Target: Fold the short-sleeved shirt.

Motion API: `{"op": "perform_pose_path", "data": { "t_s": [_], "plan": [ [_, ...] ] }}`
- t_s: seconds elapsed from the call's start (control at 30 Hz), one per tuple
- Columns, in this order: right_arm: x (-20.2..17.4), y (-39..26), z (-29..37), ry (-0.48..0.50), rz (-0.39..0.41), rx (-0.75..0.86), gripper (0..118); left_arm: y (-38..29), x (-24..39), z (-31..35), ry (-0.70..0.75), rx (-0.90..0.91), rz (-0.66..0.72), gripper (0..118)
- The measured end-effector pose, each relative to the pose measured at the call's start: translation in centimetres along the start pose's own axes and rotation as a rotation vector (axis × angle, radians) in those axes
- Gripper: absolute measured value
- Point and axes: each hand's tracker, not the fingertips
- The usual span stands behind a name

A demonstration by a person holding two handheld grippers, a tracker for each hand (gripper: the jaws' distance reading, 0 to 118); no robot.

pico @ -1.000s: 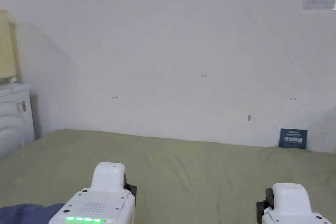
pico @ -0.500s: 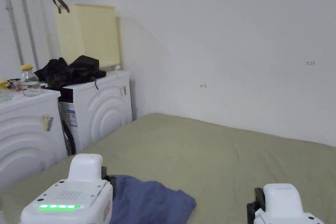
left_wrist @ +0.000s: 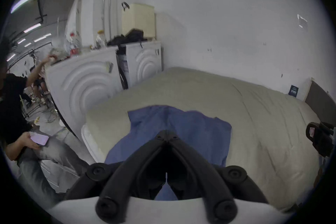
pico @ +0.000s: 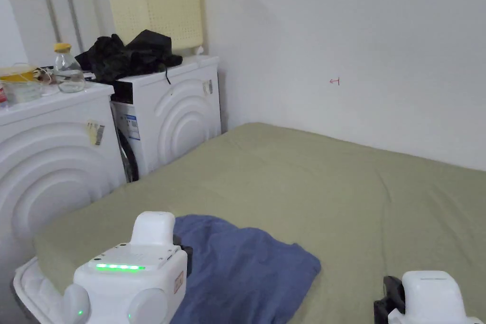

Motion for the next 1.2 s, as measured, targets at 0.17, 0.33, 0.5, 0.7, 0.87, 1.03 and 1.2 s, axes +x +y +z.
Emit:
{"op": "perform_pose_path", "data": {
  "t_s": [0.17,0.33,0.5,0.7,0.87,1.03,1.2],
  "plan": [
    [0.7,-2.1,-1.1,-0.001,0.006,-0.088,0,-1.4,1.2,-8.5,-0.057,-0.191,0.005,0],
    [1.8,-5.3,-2.5,-0.018,0.027,-0.174,0,-2.5,2.0,-15.8,-0.14,-0.372,0.003,0],
    [2.9,-7.2,-3.5,-0.025,-0.002,-0.232,0,-3.7,3.0,-19.9,-0.226,-0.514,0.013,118],
    [3.7,-8.3,-3.1,-0.036,-0.007,-0.267,0,-5.8,5.3,-22.9,-0.185,-0.601,-0.078,118],
    [5.0,-8.8,-1.1,-0.052,-0.014,-0.282,0,-5.6,6.4,-21.7,-0.147,-0.548,-0.113,53],
    [7.3,-8.7,2.4,-0.103,-0.046,-0.263,0,-4.1,8.2,-17.8,-0.084,-0.468,-0.197,2],
    [10.8,-8.7,7.2,-0.179,-0.079,-0.239,0,0.0,9.7,-12.5,-0.126,-0.357,-0.108,2]
  ]
}}
